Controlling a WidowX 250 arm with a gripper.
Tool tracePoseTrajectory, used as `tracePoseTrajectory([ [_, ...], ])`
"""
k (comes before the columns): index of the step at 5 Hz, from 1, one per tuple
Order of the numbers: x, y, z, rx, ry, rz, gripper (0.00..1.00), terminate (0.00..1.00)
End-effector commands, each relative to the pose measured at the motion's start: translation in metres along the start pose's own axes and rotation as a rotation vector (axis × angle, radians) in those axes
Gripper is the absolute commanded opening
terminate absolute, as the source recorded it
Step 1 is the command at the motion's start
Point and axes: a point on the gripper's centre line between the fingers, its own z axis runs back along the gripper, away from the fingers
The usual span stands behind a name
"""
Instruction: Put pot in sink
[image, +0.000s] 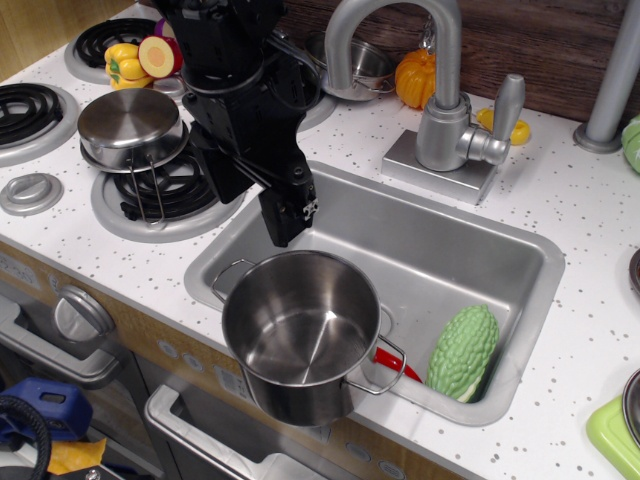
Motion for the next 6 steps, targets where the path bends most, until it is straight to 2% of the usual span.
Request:
tracePoseTrajectory([
  [1, 0.0, 0.0, 0.0, 0.0, 0.0, 0.0, 1.0, 0.0],
  [2, 0.009, -0.005, 0.004, 0.044, -0.004, -0.157, 1.0, 0.0],
  [3, 0.015, -0.01, 0.005, 0.056, 0.019, -0.335, 1.0, 0.0],
  [4, 0.02, -0.013, -0.002, 0.052, 0.025, -0.45, 1.0, 0.0],
  [6, 0.012, -0.019, -0.021, -0.025, 0.009, -0.474, 1.0, 0.0],
])
